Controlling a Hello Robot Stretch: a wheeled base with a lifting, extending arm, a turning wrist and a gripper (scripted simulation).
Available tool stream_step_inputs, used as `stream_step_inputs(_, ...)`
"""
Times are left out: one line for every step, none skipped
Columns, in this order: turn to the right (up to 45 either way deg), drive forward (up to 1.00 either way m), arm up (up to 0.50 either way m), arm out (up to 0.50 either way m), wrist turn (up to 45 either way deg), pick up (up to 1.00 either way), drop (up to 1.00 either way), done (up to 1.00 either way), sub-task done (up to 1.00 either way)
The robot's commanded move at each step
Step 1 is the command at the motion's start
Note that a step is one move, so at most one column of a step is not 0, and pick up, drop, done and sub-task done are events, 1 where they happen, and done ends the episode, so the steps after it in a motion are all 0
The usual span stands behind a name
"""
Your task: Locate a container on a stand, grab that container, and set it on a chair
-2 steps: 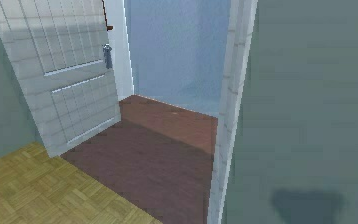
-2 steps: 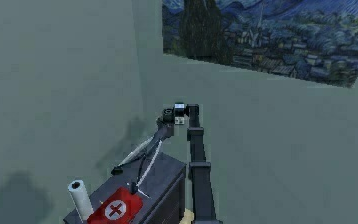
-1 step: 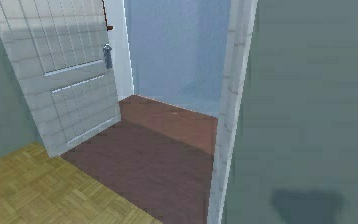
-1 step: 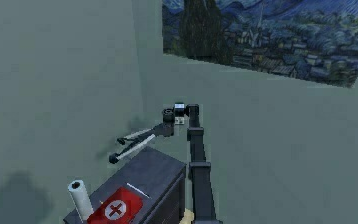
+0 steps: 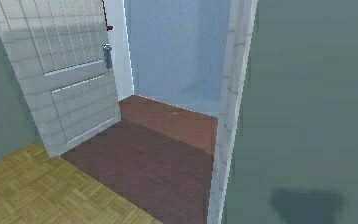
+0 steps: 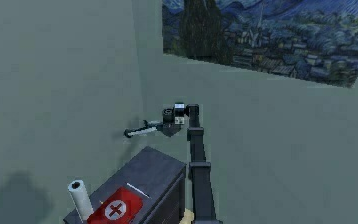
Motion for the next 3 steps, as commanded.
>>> stream_step_inputs(0.0, 0.0, 0.0, 0.0, 45.0, 0.0, 0.0, 0.0, 0.0)
stream_step_inputs(0.0, 0.0, 0.0, 0.0, 33.0, 0.0, 0.0, 0.0, 0.0)
stream_step_inputs(0.0, 0.0, 0.0, -0.32, 0.0, 0.0, 0.0, 0.0, 0.0)
